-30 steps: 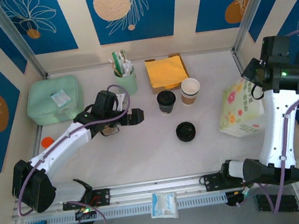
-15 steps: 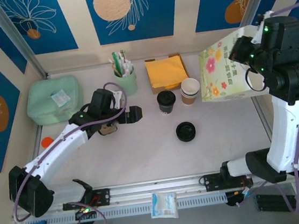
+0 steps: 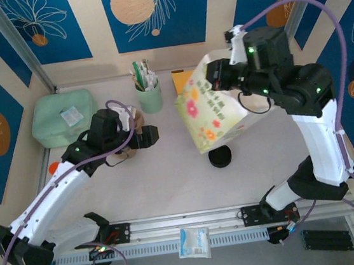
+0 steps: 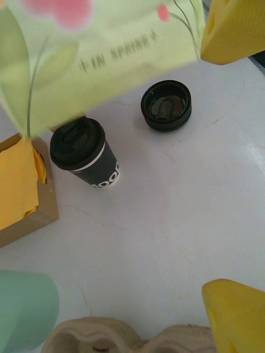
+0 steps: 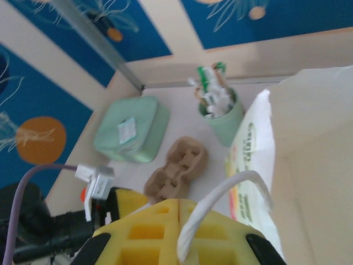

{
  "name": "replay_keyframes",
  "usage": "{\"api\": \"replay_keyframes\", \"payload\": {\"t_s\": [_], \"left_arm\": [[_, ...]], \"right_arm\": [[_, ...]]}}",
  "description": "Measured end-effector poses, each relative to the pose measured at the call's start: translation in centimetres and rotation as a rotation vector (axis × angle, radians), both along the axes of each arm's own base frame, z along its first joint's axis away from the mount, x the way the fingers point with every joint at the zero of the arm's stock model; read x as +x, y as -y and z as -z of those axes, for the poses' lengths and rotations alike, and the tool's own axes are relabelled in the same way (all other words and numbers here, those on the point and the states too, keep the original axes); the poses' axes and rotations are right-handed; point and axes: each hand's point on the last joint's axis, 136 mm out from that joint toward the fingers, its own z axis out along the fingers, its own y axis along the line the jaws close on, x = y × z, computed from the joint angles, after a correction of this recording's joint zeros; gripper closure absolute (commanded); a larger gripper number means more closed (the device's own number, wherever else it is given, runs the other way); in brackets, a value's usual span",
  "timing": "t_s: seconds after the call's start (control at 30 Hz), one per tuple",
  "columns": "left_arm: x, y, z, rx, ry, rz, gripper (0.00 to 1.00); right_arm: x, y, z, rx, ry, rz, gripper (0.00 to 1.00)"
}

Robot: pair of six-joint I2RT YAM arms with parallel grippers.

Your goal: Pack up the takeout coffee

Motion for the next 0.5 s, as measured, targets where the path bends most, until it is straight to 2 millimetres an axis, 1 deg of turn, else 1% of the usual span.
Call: {"api": "replay_keyframes", "payload": {"t_s": [0.07,0.13,0.2,0.3,0.37,0.43,0.5], "left_arm": [[-0.3,-0.6,-0.2,0.004,0.014,-0.015,0.01],[-0.5,-1.2,0.3,0.017,0.018,-0.034,0.01],[-0.8,-1.9,1.1,0.037,0.011,-0.056,0.01],[-0.9,-3.4,2.9,0.065,-0.025,-0.107,0.01],[-0.9,-4.3,4.0,0.077,-0.049,-0.141,0.01],[-1.1,-5.1,5.2,0.09,-0.069,-0.165,0.01],[-1.3,-5.5,6.0,0.096,-0.083,-0.177,0.01]], "right_arm": [[-0.3,-1.9,0.3,-0.001,-0.004,-0.039,1.0],[-0.4,-3.8,0.9,-0.009,-0.012,-0.069,1.0],[-0.3,-5.5,1.6,-0.022,-0.021,-0.086,1.0],[-0.1,-7.7,2.8,-0.045,-0.032,-0.097,1.0],[0.0,-8.8,3.5,-0.058,-0.041,-0.097,1.0],[-0.1,-9.4,4.4,-0.073,-0.055,-0.094,1.0],[-0.2,-9.8,5.1,-0.086,-0.065,-0.086,1.0]]}}
